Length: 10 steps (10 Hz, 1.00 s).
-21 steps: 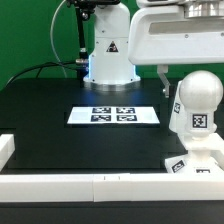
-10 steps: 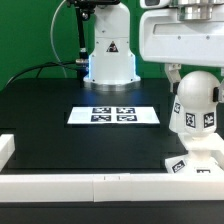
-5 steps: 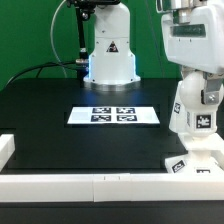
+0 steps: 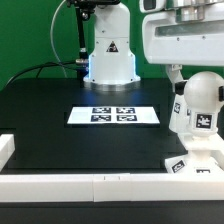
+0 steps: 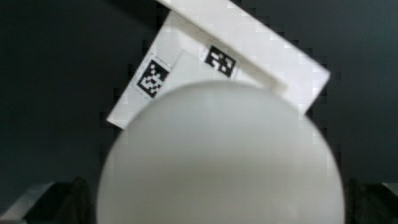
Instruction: Assemble lamp
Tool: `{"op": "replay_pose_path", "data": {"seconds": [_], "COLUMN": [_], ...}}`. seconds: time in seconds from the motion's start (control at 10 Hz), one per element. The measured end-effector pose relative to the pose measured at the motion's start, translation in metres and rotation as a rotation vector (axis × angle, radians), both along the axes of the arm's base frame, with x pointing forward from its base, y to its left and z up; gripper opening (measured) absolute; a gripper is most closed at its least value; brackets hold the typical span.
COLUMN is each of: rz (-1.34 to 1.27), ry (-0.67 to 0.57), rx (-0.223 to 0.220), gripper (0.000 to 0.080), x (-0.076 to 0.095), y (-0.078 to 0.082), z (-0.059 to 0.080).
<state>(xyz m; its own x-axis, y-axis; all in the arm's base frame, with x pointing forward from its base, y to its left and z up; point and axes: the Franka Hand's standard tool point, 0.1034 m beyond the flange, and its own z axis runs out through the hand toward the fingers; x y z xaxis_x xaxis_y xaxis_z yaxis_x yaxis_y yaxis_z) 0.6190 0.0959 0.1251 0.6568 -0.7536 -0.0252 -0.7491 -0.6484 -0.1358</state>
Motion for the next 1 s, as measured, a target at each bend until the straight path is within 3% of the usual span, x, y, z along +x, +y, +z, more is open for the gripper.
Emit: {"op": "replay_pose_path", "data": {"seconds": [0.3, 0.4, 0.5, 0.6, 0.7, 0.8, 1.0], "rz": [0.132, 0.271, 0.547, 0.666, 0.632, 0.613, 0.529], "ry": [-0.015, -0.024, -0.035, -0.058, -0.055, -0.054, -0.048], "rx": [-0.016, -0.045, -0.117, -0.139, -0.135, -0.134, -0.127], "gripper": [0.0698, 0.0698, 0.0698, 0.0698, 0.0698, 0.0602, 0.0576], "x": [0.0005, 0.0003, -0.0003, 0.0001, -0.0004, -0.0003, -0.0003], "y": [-0.0036, -0.0056, -0.0063, -0.0041, -0.0045, -0.0048, -0.0049], "z": [-0.0004, -0.0006, -0.0018, -0.0038, -0.0044, -0.0043, -0.0044]}}
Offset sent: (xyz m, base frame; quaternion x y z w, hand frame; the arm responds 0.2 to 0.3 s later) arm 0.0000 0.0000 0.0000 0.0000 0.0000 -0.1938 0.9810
